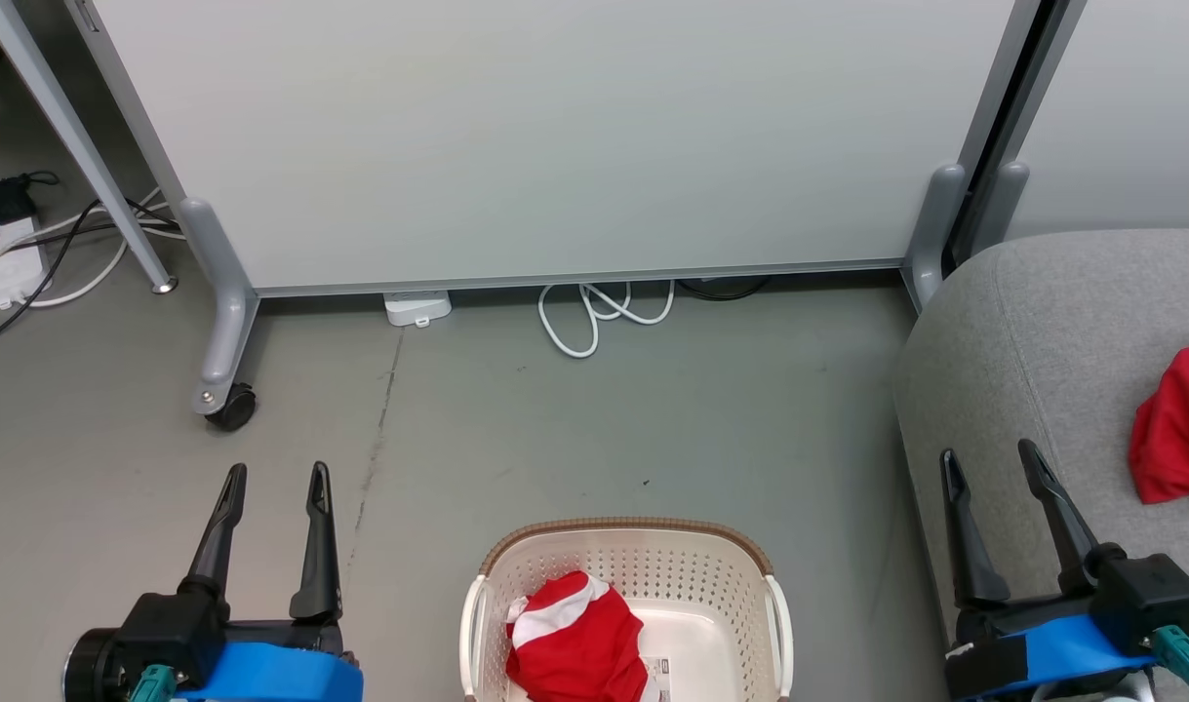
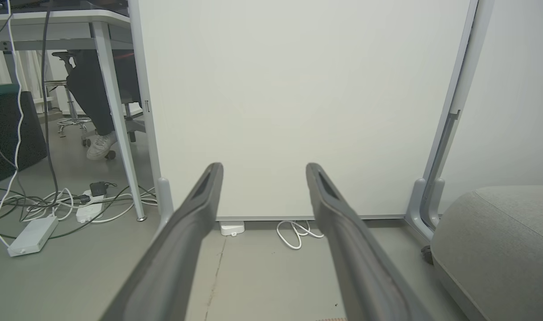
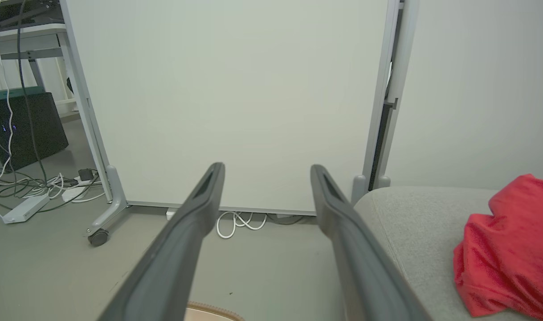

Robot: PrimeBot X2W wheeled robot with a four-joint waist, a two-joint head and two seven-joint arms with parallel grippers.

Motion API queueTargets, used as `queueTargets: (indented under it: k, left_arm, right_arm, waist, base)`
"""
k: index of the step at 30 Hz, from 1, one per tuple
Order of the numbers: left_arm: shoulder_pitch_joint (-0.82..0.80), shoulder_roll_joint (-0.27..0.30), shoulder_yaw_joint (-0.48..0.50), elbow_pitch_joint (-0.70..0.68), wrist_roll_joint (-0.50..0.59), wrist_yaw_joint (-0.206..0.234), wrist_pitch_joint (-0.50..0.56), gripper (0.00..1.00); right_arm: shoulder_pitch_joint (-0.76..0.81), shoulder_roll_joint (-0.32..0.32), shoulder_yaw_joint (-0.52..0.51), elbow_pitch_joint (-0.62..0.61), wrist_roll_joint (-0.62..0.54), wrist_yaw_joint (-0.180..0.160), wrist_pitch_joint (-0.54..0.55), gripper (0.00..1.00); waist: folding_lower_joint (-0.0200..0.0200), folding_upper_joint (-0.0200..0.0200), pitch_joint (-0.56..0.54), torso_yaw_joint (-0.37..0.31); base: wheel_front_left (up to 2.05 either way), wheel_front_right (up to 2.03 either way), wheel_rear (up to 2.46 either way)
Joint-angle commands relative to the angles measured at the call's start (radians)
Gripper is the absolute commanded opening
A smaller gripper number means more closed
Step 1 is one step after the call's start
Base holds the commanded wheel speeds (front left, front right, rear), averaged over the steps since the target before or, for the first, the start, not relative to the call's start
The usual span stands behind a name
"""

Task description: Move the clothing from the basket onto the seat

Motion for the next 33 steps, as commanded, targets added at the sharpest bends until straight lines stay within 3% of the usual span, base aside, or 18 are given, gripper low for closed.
queueTargets:
  k: [1, 21, 33]
  left_arm:
    - [0.009, -0.003, 0.008, 0.002, 0.007, -0.005, -0.003, 1.0]
    - [0.0, -0.018, 0.022, 0.004, 0.034, -0.019, -0.003, 1.0]
    - [-0.184, 0.077, -0.171, 0.086, -0.006, -0.017, -0.003, 1.0]
  right_arm:
    - [0.016, 0.003, -0.002, 0.006, 0.013, 0.0, -0.001, 1.0]
    - [0.018, 0.003, 0.002, 0.016, 0.051, 0.0, -0.001, 1.0]
    - [-0.06, 0.003, 0.021, -0.002, 0.031, 0.0, -0.001, 1.0]
  waist:
    - [0.0001, -0.0001, -0.002, -0.001]
    - [0.0001, -0.0001, 0.0, -0.018]
    - [0.0001, -0.0001, 0.092, -0.054]
  base:
    - [0.0, 0.0, 0.0]
    - [0.0, 0.0, 0.0]
    - [0.0, 0.0, 0.0]
